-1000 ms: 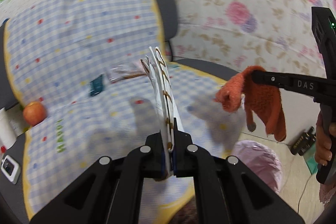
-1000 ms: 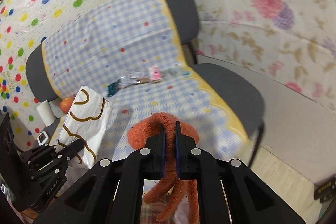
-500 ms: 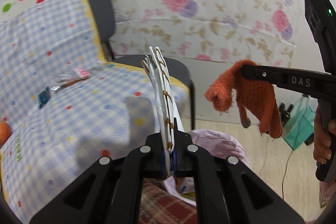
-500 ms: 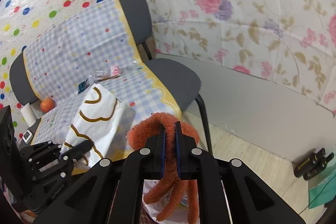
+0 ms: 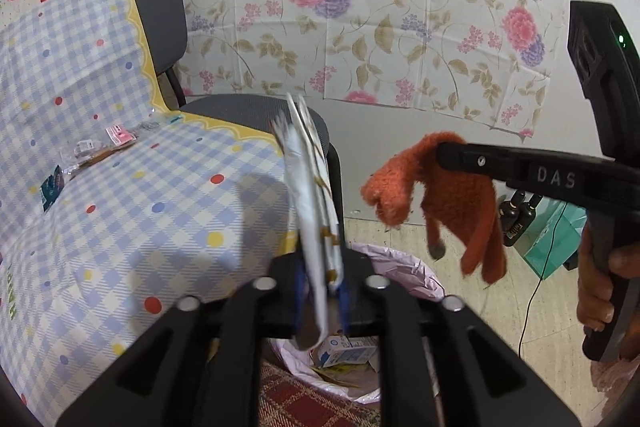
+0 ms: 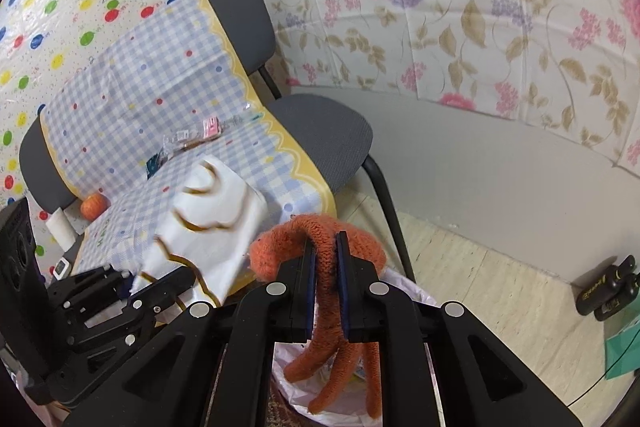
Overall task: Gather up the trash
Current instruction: 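Carry the paper bag and glove to the trash bag and open both tools, then move both tools back over the chair toward the teal snack packet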
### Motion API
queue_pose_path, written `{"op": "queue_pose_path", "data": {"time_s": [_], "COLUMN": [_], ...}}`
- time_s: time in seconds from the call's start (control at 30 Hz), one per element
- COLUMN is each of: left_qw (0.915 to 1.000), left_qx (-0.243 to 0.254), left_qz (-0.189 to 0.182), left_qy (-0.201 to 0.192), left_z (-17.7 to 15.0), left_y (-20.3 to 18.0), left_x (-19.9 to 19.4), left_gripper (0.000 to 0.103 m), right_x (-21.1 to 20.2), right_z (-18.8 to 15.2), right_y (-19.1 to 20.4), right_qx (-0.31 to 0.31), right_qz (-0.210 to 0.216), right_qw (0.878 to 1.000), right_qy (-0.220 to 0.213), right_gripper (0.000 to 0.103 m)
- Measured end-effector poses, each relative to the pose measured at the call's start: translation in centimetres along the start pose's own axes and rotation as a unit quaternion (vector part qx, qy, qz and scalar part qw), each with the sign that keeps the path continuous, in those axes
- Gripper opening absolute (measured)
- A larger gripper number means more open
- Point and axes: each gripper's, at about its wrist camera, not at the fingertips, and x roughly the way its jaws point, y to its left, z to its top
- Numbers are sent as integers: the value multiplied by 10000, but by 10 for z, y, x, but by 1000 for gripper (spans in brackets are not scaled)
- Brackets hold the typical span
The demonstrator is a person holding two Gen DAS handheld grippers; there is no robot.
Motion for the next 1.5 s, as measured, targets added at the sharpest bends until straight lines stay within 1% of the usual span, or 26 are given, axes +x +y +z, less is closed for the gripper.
{"op": "queue_pose_path", "data": {"time_s": [0.03, 0.07, 0.1, 0.13, 0.17, 0.2, 0.23, 0.5, 0.7, 0.83, 0.93, 1.1, 1.17, 1.23, 1.33, 1.5], "left_qw": [10000, 10000, 10000, 10000, 10000, 9999, 9999, 9985, 9962, 9929, 9888, 9780, 9722, 9678, 9588, 9484], "left_qx": [-9, -17, -17, -12, -19, -48, -85, -328, -531, -688, -918, -1192, -1285, -1345, -1471, -1631], "left_qz": [-11, -25, -36, -36, -25, 3, 28, 329, 610, 922, 1144, 1671, 1916, 2089, 2398, 2695], "left_qy": [0, -26, -55, -70, -87, -104, -130, -305, -335, -296, -280, -369, -403, -410, -388, -356], "left_z": [0, -1, -1, -1, 0, 0, 0, 4, 5, 5, 3, 1, 0, -1, -4, -3], "left_y": [1, 1, 1, 1, 2, 3, 6, 25, 46, 68, 92, 133, 151, 166, 192, 225], "left_x": [-1, -2, -3, -4, -6, -7, -10, -26, -37, -43, -49, -66, -74, -79, -87, -97], "left_gripper": [40, 48, 49, 49, 51, 51, 51, 51, 51, 52, 53, 54, 55, 55, 56, 57], "right_x": [1, 4, 6, 7, 7, 5, 3, -12, -7, 0, 9, 30, 39, 49, 65, 93], "right_z": [-1, -2, -3, -3, -3, -3, -3, 6, 12, 19, 26, 37, 42, 46, 53, 64], "right_y": [0, 0, 0, -1, -1, 0, 0, 6, 20, 33, 47, 72, 83, 95, 114, 143], "right_qx": [-3, 4, 23, 38, 52, 46, 31, -53, -142, -239, -365, -623, -726, -839, -976, -1127], "right_qz": [12, 34, 41, 44, 39, 24, 0, -64, 28, 84, 156, 324, 390, 464, 574, 779], "right_qw": [10000, 10000, 9999, 9999, 9999, 10000, 10000, 9995, 9993, 9990, 9985, 9970, 9962, 9950, 9934, 9905], "right_qy": [26, 71, 101, 114, 105, 66, 37, -289, -334, -362, -364, -321, -294, -268, -204, -57], "right_gripper": [13, 14, 18, 29, 44, 49, 51, 51, 51, 51, 51, 51, 51, 51, 51, 51]}}
